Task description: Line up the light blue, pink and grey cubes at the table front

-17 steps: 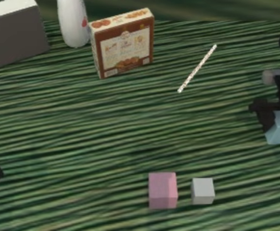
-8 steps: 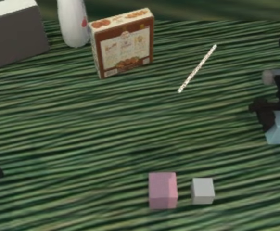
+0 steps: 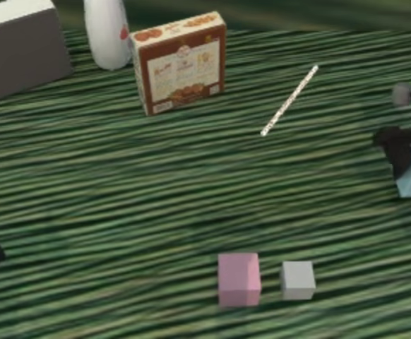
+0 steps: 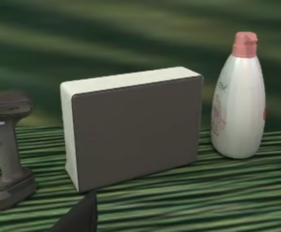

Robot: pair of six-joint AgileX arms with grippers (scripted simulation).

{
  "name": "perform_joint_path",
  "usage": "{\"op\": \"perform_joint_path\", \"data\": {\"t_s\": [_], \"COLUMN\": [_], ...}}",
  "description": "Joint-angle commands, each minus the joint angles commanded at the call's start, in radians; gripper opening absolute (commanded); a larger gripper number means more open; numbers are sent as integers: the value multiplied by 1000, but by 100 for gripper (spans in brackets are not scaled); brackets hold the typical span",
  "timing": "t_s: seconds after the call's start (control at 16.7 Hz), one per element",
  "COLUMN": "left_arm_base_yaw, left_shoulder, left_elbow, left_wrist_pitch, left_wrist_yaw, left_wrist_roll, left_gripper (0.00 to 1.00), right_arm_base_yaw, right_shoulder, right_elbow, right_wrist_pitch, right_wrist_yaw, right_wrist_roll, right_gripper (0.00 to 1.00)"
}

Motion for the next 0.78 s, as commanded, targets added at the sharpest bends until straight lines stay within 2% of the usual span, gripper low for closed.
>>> {"op": "perform_joint_path", "data": {"t_s": [0.18, 0.54, 0.66, 0.78], "left_arm_base_yaw": [0, 0, 0, 0], "left_shoulder": [0, 0, 0, 0], "left_elbow": [0, 0, 0, 0], "left_wrist_pitch": [0, 0, 0, 0], "left_wrist_yaw": [0, 0, 0, 0], "left_wrist_roll": [0, 0, 0, 0], "left_gripper": [100, 100, 100, 100], "right_arm_base_yaw": [6, 15, 71, 164], "right_shoulder": [-39, -30, -1, 42], "right_elbow": [48, 61, 109, 181], "right_wrist_pitch": [-76, -83, -106, -142], "right_wrist_yaw": [0, 0, 0, 1], "right_wrist_roll": [-4, 11, 66, 163], "right_gripper": [0, 0, 0, 0]}}
